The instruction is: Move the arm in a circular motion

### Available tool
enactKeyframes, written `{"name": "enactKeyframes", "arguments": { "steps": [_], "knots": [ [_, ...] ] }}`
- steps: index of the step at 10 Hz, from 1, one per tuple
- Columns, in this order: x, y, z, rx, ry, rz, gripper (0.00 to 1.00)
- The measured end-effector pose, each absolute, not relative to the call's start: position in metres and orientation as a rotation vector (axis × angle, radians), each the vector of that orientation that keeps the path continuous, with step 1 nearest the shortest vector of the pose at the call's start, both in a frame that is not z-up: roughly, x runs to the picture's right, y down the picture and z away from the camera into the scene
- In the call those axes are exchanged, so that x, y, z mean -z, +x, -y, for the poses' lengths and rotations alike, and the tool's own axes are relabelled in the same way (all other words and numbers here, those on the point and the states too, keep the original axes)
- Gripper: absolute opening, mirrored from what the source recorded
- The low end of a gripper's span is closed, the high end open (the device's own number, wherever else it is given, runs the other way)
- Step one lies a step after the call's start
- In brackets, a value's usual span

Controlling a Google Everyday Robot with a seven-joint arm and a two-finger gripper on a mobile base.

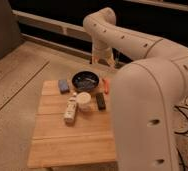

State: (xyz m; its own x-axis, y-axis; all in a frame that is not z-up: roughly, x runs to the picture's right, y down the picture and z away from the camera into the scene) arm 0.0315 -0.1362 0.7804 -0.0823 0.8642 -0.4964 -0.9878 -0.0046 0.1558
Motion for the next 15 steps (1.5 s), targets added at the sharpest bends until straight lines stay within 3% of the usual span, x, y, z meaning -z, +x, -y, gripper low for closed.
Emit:
{"name": "enactKeyframes", "arguments": {
  "steps": [8,11,15],
  "knots": [
    [-0.799,-0.134,0.111,-1.368,-0.410,-0.377,0.65],
    [-0.790,-0.162,0.065,-1.325,-0.414,-0.347,0.65],
    [-0.771,-0.154,-0.034,-1.379,-0.454,-0.352,0.65]
  ]
}}
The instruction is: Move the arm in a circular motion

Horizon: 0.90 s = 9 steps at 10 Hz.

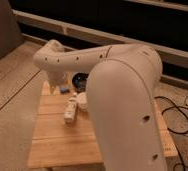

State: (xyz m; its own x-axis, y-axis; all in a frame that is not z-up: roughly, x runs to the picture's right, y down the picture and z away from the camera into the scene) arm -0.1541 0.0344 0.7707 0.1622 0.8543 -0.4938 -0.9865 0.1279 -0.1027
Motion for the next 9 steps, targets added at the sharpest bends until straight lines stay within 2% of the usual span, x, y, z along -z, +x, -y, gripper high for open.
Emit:
{"name": "enactKeyframes", "arguments": {
  "steps": [2,4,8,9],
  "knots": [
    [-0.759,-0.109,-0.066,-1.491,-0.427,-0.392,0.65],
    [-0.746,-0.070,-0.072,-1.594,-0.389,-0.414,0.65],
    [-0.716,0.035,-0.042,-1.778,-0.269,-0.511,0.65],
    [-0.708,0.058,-0.018,-1.784,-0.229,-0.546,0.65]
  ]
}}
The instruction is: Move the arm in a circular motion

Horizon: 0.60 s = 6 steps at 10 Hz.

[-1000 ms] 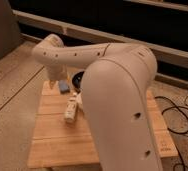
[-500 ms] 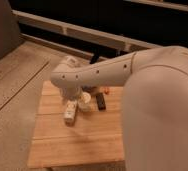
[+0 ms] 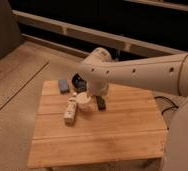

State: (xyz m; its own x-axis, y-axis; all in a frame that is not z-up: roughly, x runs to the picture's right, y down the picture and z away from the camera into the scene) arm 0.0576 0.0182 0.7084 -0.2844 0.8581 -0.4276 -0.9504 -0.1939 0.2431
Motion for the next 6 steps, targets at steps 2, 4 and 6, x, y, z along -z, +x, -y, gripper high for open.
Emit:
{"name": "enactKeyframes", "arguments": {
  "steps": [2,4,6],
  "knots": [
    [-0.709,0.051,0.021,-1.743,-0.207,-0.538,0.65],
    [-0.719,0.024,0.055,-1.683,-0.209,-0.509,0.65],
    [-0.733,-0.018,0.074,-1.604,-0.234,-0.469,0.65]
  ]
}}
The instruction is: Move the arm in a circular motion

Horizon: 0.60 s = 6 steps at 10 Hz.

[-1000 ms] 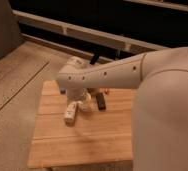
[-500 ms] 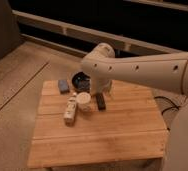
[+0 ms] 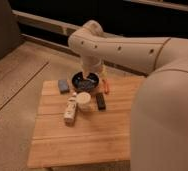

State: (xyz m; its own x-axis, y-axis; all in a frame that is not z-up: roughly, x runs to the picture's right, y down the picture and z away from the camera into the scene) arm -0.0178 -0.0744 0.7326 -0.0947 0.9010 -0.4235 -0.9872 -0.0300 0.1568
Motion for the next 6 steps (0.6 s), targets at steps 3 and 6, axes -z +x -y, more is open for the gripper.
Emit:
{"name": "enactKeyframes", "arguments": {
  "steps": [3,6],
  "knots": [
    [-0.748,-0.083,0.082,-1.473,-0.294,-0.412,0.65],
    [-0.750,-0.154,0.082,-1.352,-0.367,-0.304,0.65]
  ]
}}
